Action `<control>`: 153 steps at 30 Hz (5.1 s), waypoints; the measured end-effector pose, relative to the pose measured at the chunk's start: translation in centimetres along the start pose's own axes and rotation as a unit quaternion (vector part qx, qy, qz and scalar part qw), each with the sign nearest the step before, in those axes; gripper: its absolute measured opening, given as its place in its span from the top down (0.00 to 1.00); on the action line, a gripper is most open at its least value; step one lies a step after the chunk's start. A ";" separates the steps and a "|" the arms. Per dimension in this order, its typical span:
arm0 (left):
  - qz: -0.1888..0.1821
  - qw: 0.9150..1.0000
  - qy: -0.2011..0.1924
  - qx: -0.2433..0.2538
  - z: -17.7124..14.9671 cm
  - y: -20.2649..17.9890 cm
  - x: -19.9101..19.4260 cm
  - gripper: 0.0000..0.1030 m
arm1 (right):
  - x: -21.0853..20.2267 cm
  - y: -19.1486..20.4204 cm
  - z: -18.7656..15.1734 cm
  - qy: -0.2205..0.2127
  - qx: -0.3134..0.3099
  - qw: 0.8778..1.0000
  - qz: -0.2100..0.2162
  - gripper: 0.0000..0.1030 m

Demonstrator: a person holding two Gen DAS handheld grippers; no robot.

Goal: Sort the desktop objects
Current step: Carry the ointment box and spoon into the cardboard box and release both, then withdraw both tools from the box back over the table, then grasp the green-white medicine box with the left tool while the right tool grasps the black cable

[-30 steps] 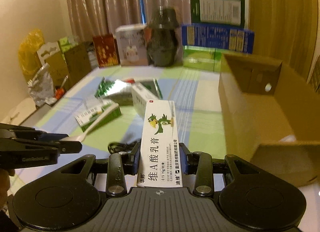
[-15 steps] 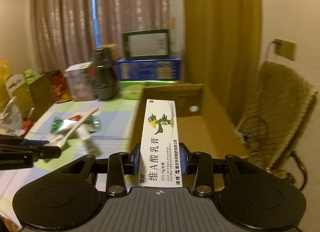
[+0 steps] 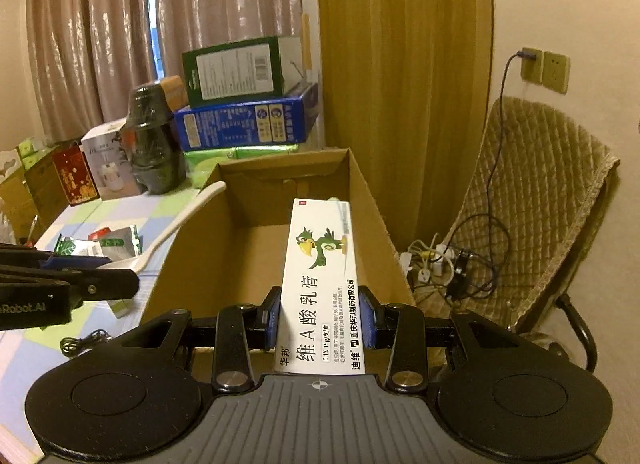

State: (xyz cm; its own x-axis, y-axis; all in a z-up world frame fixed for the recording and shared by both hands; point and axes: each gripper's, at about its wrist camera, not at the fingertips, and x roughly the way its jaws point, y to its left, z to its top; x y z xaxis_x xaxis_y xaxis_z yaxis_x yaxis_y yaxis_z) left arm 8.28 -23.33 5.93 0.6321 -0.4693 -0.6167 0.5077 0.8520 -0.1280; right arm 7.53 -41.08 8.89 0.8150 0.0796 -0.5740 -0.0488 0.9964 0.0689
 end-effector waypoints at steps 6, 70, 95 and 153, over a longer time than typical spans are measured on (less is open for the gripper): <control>-0.001 1.000 0.012 0.001 0.2 -0.2 2.3 0.73 | 1.6 -0.4 0.4 0.006 0.002 1.000 0.003 0.65; 0.140 0.986 -0.031 -0.082 -7.9 10.9 -13.1 0.02 | -6.9 9.2 -2.4 -0.032 0.016 0.996 0.083 0.02; 0.222 0.966 -0.026 -0.133 -11.6 19.0 -17.7 0.01 | -5.1 17.5 -3.8 0.003 -0.030 0.987 0.158 0.02; 0.153 0.986 0.036 -0.054 -11.8 32.0 -1.3 0.02 | 17.3 30.3 -9.3 0.077 -0.106 0.984 0.124 0.88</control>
State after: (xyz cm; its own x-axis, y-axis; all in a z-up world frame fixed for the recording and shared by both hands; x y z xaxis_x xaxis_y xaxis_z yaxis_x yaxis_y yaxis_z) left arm 16.83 7.27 -6.55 0.7001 -0.1725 -0.6929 0.2323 0.9726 -0.0074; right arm 14.83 -9.21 -6.55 0.6672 0.3073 -0.6785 -0.3673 0.9282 0.0592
